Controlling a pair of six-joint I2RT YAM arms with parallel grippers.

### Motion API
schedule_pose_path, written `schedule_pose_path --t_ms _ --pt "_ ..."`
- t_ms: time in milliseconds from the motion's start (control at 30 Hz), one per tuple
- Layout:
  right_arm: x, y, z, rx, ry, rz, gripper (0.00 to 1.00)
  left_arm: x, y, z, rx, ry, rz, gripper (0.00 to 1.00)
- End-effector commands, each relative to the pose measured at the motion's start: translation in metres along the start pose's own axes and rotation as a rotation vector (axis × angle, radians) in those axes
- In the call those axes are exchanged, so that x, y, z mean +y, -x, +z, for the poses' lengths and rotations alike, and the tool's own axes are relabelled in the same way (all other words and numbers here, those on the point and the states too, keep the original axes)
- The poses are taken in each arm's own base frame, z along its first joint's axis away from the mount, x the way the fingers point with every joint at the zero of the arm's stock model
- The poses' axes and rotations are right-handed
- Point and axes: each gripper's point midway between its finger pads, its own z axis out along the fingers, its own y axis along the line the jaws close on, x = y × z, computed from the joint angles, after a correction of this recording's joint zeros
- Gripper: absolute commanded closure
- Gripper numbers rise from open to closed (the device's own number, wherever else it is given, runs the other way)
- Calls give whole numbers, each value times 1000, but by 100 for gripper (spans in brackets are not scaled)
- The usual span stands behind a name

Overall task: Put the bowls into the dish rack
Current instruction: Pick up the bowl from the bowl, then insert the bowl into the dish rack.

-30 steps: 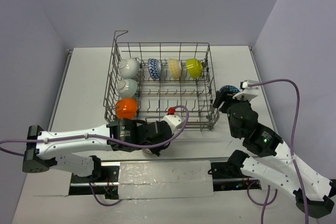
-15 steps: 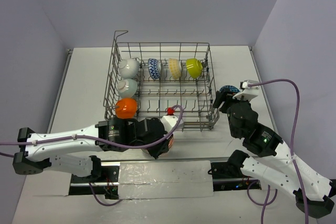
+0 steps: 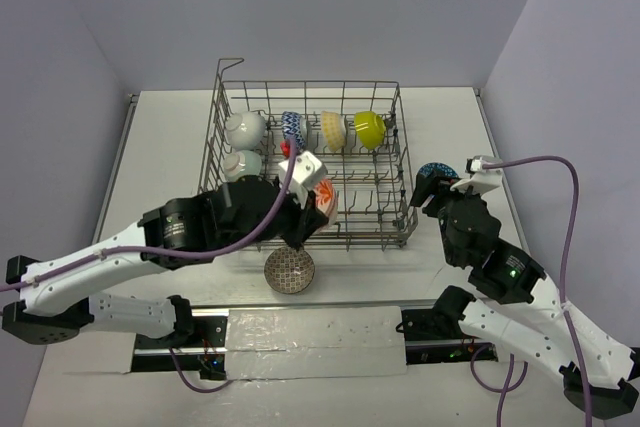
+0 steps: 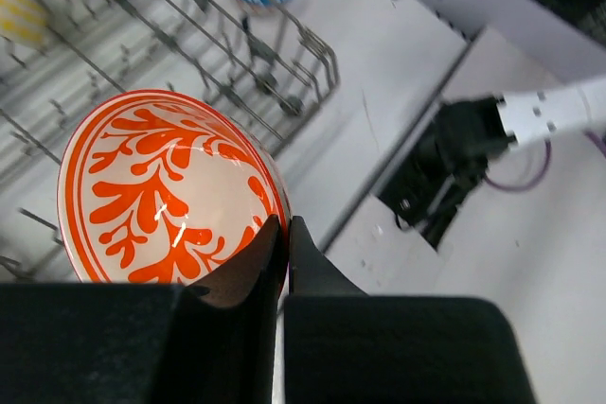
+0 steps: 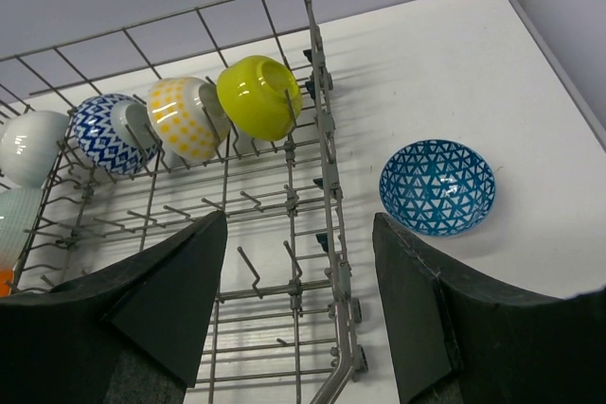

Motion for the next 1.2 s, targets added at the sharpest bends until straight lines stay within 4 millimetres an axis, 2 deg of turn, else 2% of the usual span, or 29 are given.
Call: schedule_pose_path --t_ms 0,67,167,200,267,367,433,467,500,533,567,600,633,800,933,1000,1167 --pt "-6 12 -2 -36 -26 42 29 17 70 -3 -223 65 -9 100" --pt "-5 11 -2 -33 -20 41 29 43 90 3 -277 103 -43 100" --pt "-5 12 -2 -36 -19 43 30 55 108 10 -331 90 -76 100" --pt "-5 12 -3 -36 -19 45 29 69 110 17 -335 122 -92 100" --pt "-5 12 -3 -37 -19 44 29 80 114 24 -349 139 -124 100" --pt "-5 12 -3 -35 -18 43 29 115 112 35 -361 173 -202 100" --pt "-5 12 -2 -34 -20 41 30 123 110 37 -381 145 -232 100" --pt "-5 12 -2 -35 -20 40 29 127 96 43 -358 124 -269 100" --pt "-5 11 -2 -33 -20 39 29 136 103 37 -406 120 -282 100" --pt "-4 11 -2 -32 -19 37 29 140 101 36 -414 121 -298 100" --pt "-5 11 -2 -33 -20 38 29 147 90 40 -399 129 -332 100" --pt "-4 11 -2 -31 -20 34 29 152 91 36 -418 130 -343 100" --pt "-4 10 -1 -30 -20 33 30 157 82 39 -406 137 -368 100" --pt "-4 9 -1 -29 -22 32 29 166 63 47 -375 117 -414 100" --pt "-4 9 0 -27 -25 28 29 170 55 51 -362 70 -453 100" --pt "-4 9 0 -26 -27 26 29 170 57 53 -374 29 -469 100" --pt "-4 8 1 -25 -32 19 29 182 48 61 -374 -3 -516 100"
